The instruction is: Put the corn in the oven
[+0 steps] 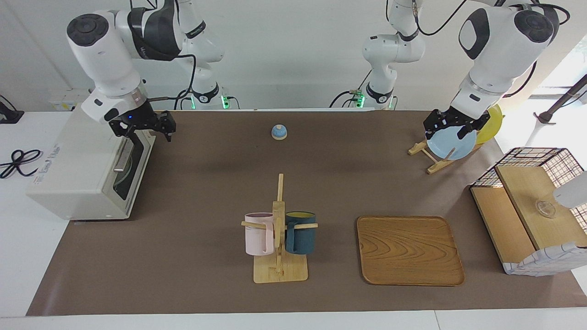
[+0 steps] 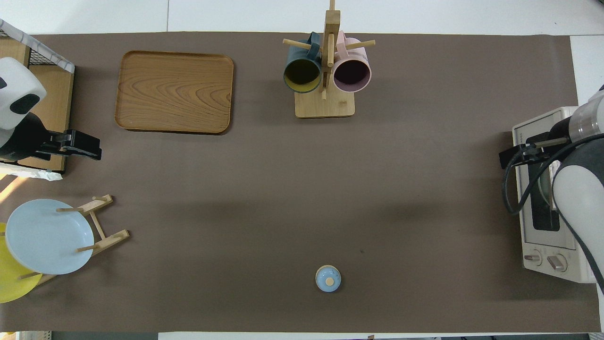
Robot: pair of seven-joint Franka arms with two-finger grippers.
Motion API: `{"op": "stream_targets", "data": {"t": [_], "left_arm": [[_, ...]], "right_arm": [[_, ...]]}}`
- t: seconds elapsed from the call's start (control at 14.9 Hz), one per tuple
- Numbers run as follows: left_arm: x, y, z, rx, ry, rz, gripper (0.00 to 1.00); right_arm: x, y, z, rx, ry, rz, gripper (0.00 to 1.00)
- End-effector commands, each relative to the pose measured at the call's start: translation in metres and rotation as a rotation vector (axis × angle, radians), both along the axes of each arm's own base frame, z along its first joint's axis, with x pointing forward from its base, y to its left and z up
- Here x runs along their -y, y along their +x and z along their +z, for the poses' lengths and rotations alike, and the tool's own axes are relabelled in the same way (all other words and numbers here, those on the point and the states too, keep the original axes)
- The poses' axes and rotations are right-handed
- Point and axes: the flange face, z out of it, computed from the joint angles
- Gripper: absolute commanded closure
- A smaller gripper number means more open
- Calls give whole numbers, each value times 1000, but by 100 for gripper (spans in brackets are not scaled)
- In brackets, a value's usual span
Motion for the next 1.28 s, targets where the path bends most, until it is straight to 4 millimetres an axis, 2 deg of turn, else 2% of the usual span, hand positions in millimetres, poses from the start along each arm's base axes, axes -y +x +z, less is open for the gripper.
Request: {"op": "stream_targets", "data": {"t": [0.0, 0.27, 0.54, 0.74, 1.21], "left_arm": [[-2, -3, 5, 0, -12, -2, 0], [-2, -3, 5, 0, -12, -2, 0], [-2, -3, 5, 0, -12, -2, 0], [-2, -3, 5, 0, -12, -2, 0], [-2, -3, 5, 0, -12, -2, 0]], "right_arm": [[-22, -4, 19, 6, 99, -55, 0], [-41, -4, 21, 14, 138, -66, 0], [-45, -3, 24, 24, 126, -54, 0], [-47, -5, 42, -3, 127, -50, 0], [-51, -9, 36, -5, 129, -112, 0]]}}
